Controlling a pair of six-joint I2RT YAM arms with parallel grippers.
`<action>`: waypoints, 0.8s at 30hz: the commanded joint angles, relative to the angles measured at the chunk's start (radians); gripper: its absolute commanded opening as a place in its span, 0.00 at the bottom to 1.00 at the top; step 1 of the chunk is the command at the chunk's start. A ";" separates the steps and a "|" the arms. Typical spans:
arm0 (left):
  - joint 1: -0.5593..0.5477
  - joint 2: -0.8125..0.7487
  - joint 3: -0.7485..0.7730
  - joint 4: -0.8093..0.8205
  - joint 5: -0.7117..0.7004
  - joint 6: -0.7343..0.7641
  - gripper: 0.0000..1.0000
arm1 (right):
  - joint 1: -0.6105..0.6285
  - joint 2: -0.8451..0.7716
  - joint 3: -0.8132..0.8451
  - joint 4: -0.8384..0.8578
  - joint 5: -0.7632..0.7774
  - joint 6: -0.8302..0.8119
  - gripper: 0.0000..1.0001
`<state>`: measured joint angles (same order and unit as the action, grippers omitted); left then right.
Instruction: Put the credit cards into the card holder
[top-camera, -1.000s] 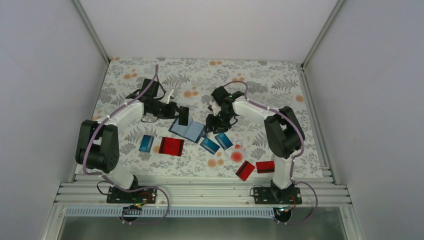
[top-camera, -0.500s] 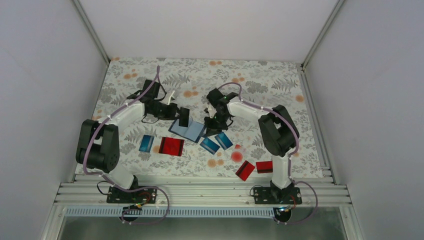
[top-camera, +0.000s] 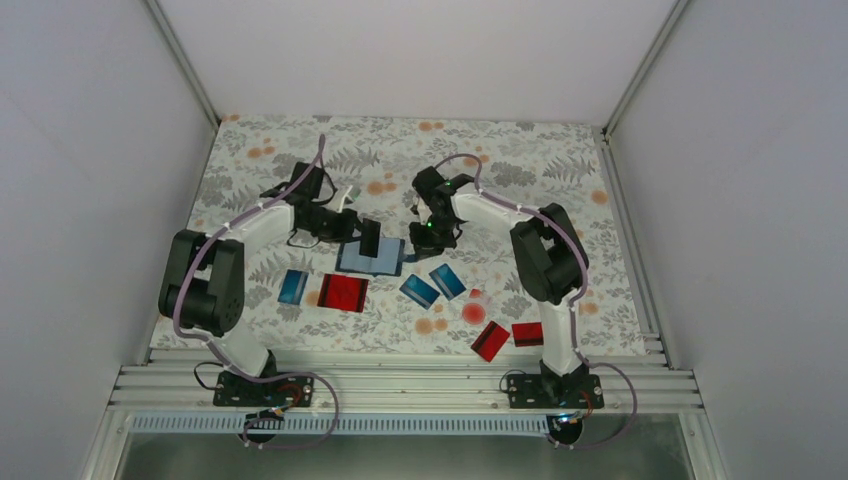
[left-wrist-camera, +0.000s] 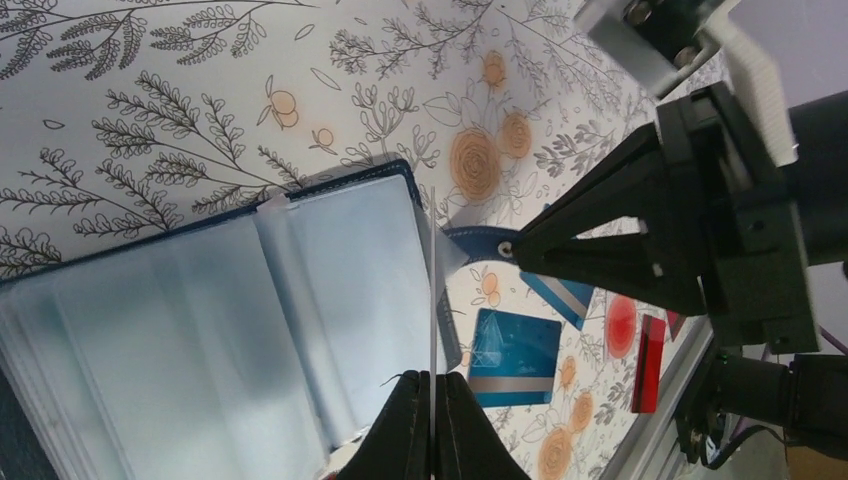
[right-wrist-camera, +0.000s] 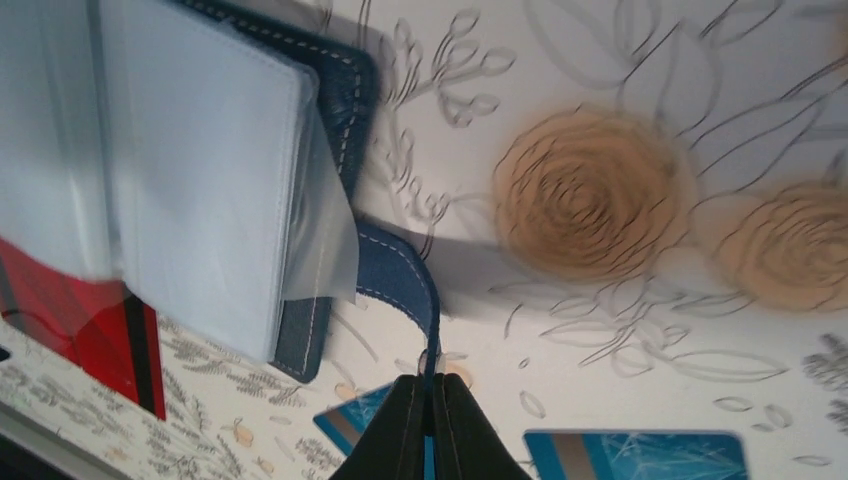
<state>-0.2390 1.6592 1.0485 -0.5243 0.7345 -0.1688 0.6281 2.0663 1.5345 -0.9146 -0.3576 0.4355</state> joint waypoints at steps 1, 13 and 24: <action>-0.008 0.026 -0.014 0.064 -0.012 -0.010 0.02 | -0.023 0.026 0.050 -0.035 0.064 -0.024 0.04; -0.018 0.075 -0.077 0.188 -0.116 -0.095 0.02 | -0.026 0.034 0.038 -0.036 0.040 -0.040 0.04; -0.034 0.140 -0.091 0.235 -0.119 -0.173 0.02 | -0.026 0.036 0.027 -0.039 0.025 -0.047 0.04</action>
<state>-0.2665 1.7794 0.9680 -0.3206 0.6357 -0.3111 0.6052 2.0850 1.5600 -0.9360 -0.3256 0.3985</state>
